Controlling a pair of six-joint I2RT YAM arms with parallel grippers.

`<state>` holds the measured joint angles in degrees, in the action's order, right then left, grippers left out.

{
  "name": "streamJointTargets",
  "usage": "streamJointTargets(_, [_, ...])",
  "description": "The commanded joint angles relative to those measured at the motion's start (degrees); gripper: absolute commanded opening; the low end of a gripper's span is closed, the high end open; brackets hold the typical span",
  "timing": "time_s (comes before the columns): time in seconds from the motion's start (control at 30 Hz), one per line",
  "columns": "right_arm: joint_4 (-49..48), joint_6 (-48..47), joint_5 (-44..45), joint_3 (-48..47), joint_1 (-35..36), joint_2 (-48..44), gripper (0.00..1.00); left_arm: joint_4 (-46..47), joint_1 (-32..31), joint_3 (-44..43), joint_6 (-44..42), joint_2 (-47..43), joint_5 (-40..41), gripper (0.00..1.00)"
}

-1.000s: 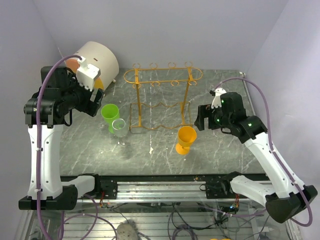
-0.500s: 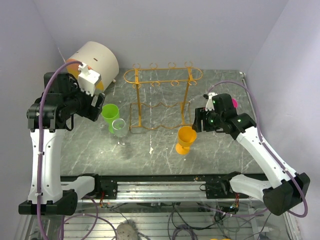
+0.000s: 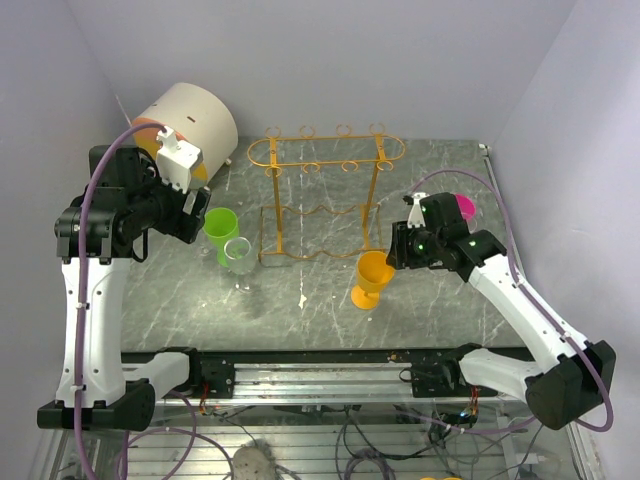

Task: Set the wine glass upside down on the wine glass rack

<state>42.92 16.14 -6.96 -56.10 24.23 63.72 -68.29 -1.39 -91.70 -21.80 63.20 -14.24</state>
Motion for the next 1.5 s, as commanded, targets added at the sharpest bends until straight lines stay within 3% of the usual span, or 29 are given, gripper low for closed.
streamJointTargets(0.0, [-1.2, 0.2, -0.5, 0.2, 0.5, 0.6, 0.41, 1.9, 0.6, 0.4, 0.6, -0.8, -0.3, 0.94])
streamJointTargets(0.4, [-2.7, 0.9, -0.8, 0.5, 1.7, 2.4, 0.27, 2.4, 0.5, 1.6, 0.7, -1.2, -0.2, 0.94])
streamJointTargets(0.57, [-2.7, 1.2, -1.7, 0.3, 2.1, 2.6, 0.01, 2.1, 0.5, 1.6, 0.7, -1.2, -0.8, 0.94])
streamJointTargets(0.77, [-1.4, 1.6, -1.2, -0.9, 2.1, -1.6, 0.00, -1.1, 0.5, -2.2, 0.0, 0.6, -4.4, 0.94])
streamJointTargets(0.93, [-4.8, 1.8, -5.7, -0.1, 2.1, -10.9, 0.00, -3.3, 0.5, -7.6, 2.4, 1.1, -9.1, 0.94])
streamJointTargets(1.13, [-19.7, 5.6, -22.9, -0.8, 2.1, -21.7, 0.00, 0.9, 2.5, -14.1, 20.0, 0.5, -14.4, 0.95])
streamJointTargets(1.27, [-23.6, 4.5, -24.0, -7.6, 2.1, -21.1, 0.00, 4.4, 5.3, -13.8, 28.5, 0.2, -24.3, 0.95])
streamJointTargets(1.33, [-28.0, 4.8, -22.3, -9.2, 2.1, -20.5, 0.00, 8.1, 8.8, -11.3, 36.1, 0.4, -34.1, 0.95])
streamJointTargets(1.4, [-37.4, 6.1, -19.2, -7.6, 2.1, -21.6, 0.00, 16.0, 10.7, -5.7, 47.4, -0.2, -45.6, 0.98])
streamJointTargets(1.47, [-49.4, 7.6, -15.1, -3.5, 2.1, -23.7, 0.00, 32.6, 11.1, 3.0, 65.2, -1.9, -52.6, 0.95])
